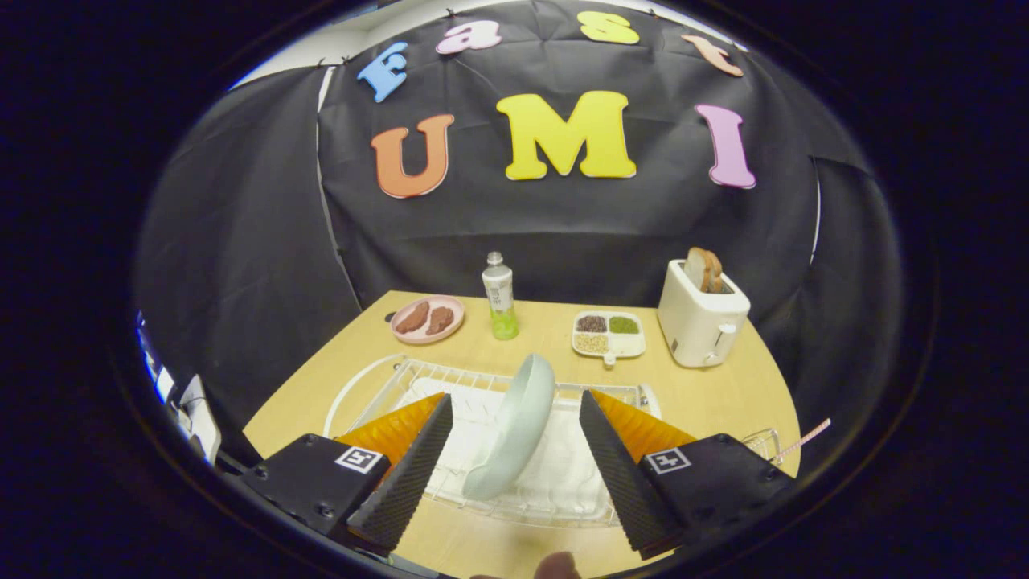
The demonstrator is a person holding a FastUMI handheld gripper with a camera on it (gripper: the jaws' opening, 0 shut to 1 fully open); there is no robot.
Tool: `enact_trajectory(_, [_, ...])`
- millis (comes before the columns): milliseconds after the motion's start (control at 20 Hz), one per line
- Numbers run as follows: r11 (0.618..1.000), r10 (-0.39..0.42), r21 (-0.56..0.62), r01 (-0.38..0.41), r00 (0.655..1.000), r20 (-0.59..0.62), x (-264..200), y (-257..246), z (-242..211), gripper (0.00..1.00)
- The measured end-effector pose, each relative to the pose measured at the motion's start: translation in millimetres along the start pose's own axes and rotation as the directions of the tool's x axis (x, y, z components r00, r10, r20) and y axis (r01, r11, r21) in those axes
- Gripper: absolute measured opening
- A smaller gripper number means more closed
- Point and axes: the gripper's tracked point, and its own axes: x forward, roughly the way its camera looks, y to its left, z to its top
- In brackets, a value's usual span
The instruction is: Take the plate from the dish rack, then take the spoon from the basket and place it into the plate.
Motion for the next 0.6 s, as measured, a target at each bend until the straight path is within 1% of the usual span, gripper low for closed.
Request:
enact_trajectory(200, [0.999,-0.003,0.05,0.008,0.995,-0.103,32.8,4.3,-11.6,0.99])
enact_trajectory(250, [0.998,-0.001,0.064,0.009,0.993,-0.122,39.4,5.9,-14.3,0.94])
enact_trajectory(300, [0.997,0.002,0.076,0.008,0.99,-0.14,46.9,7.5,-17.3,0.91])
enact_trajectory(350, [0.996,0.005,0.087,0.009,0.987,-0.158,53.1,10.3,-21.5,0.86])
enact_trajectory(400, [0.996,0.0,0.093,0.017,0.984,-0.177,58.5,11.7,-24.9,0.83])
enact_trajectory(450, [0.994,0.003,0.105,0.018,0.98,-0.198,63.4,12.7,-29.8,0.78])
enact_trajectory(600, [0.989,-0.013,0.141,0.052,0.964,-0.267,74.8,17.4,-43.9,0.68])
